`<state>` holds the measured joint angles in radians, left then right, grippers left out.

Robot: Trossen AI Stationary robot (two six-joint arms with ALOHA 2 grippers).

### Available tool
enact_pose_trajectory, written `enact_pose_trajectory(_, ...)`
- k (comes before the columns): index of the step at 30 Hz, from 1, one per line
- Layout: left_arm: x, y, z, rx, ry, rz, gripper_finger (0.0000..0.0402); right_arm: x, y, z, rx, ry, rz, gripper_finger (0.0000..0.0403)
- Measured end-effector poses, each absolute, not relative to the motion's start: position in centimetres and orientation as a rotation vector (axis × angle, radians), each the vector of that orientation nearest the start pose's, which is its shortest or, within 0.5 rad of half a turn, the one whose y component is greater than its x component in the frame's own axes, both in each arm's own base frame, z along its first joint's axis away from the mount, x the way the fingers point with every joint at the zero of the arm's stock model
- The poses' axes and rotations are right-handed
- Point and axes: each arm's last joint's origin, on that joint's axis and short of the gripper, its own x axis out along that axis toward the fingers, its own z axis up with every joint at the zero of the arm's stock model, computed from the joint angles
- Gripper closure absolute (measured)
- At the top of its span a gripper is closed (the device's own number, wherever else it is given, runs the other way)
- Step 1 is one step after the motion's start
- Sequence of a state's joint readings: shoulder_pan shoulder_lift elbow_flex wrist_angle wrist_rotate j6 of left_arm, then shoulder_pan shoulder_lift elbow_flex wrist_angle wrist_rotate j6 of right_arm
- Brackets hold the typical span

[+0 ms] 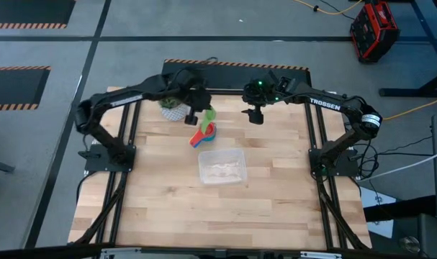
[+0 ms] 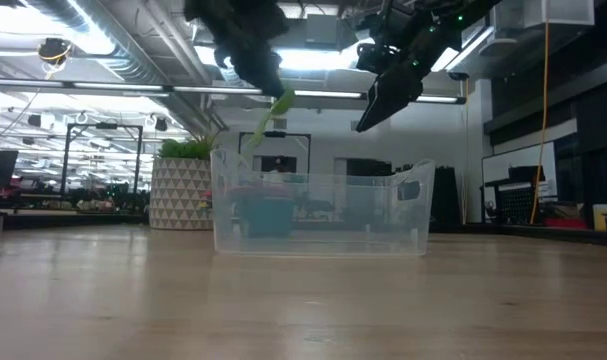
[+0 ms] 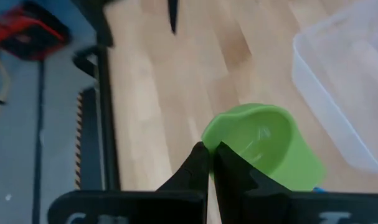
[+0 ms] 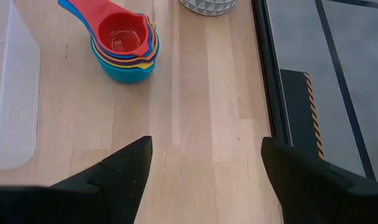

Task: Nest measuring cups in basket
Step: Stack the green measuring cup on top of the red measuring cup

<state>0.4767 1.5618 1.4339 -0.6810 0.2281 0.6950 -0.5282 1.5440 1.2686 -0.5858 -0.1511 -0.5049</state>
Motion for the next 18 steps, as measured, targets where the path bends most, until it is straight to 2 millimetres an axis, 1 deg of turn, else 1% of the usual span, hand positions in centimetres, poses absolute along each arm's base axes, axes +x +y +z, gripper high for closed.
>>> enact_pose_trajectory(4, 31.5, 15.5, 32.2, 0.356, 0.919, -0.103, 0.0400, 28.5, -16.1, 28.5, -0.183, 0.878, -0.137, 0.0098)
enact_pose_trajectory(10, 33.2, 16.4, 30.0, 0.283, 1.075, -0.182, 0.0400, 28.5, -16.1, 28.5, -0.182, 0.878, -0.137, 0.0098)
enact_pose_trajectory(14, 33.9, 16.8, 27.9, 0.241, 1.144, -0.217, 0.0400, 28.5, -16.1, 28.5, -0.182, 0.878, -0.137, 0.0098)
enact_pose_trajectory(18, 34.1, 16.9, 27.0, 0.214, 1.185, -0.235, 0.0400, 28.5, -16.1, 28.5, -0.182, 0.878, -0.137, 0.0098)
